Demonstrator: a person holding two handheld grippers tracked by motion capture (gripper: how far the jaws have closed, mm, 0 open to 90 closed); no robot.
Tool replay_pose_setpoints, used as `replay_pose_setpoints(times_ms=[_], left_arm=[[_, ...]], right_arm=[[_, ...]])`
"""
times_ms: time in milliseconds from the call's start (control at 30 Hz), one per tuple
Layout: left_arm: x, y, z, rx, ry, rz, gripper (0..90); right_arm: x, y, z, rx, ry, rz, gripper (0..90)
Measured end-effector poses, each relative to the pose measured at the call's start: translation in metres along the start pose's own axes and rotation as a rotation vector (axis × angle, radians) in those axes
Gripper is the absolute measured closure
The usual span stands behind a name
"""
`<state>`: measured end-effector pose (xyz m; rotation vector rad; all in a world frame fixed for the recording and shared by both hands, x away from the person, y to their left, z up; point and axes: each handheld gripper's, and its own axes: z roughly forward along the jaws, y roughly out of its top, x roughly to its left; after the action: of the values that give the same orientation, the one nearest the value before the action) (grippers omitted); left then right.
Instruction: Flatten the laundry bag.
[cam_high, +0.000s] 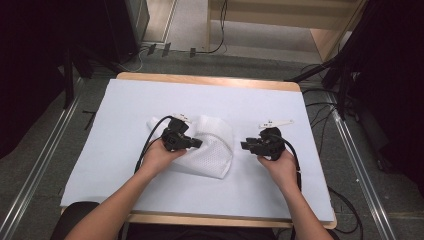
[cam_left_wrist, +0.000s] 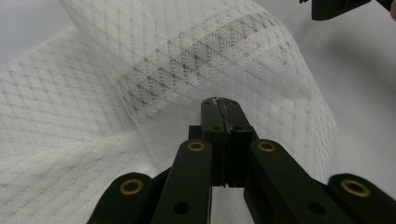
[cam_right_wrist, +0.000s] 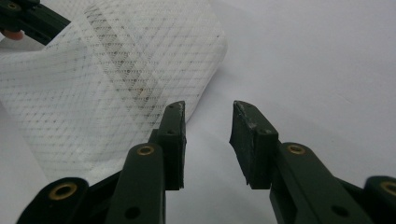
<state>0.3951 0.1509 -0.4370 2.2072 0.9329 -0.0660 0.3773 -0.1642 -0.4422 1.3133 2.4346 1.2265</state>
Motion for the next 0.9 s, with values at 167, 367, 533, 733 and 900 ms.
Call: replay_pose_setpoints(times_ms=[167, 367, 533, 733, 900], left_arm=[[-0.006, -0.001, 0.009, 0.015, -0.011, 0.019, 89.9], [-0.004, -0.001, 0.005, 0.01, -0.007, 0.014, 89.8], [0.0, 0.0, -0.002, 0.004, 0.001, 0.005, 89.3], [0.006, 0.0, -0.014, -0.009, 0.016, -0.01, 88.1], [0.014, -0.001, -0.025, -0.026, 0.043, -0.018, 87.3]], right_arm=[[0.003, 0.004, 0.008, -0.001, -0.005, -0.009, 66.9], [-0.002, 0.014, 0.023, 0.006, -0.029, -0.019, 64.8], [-0.004, 0.023, 0.035, 0.038, -0.035, -0.028, 61.2], [-0.009, 0.036, 0.04, 0.018, -0.043, -0.034, 59.8], [-0.015, 0.043, 0.05, -0.002, -0.024, -0.006, 56.7]])
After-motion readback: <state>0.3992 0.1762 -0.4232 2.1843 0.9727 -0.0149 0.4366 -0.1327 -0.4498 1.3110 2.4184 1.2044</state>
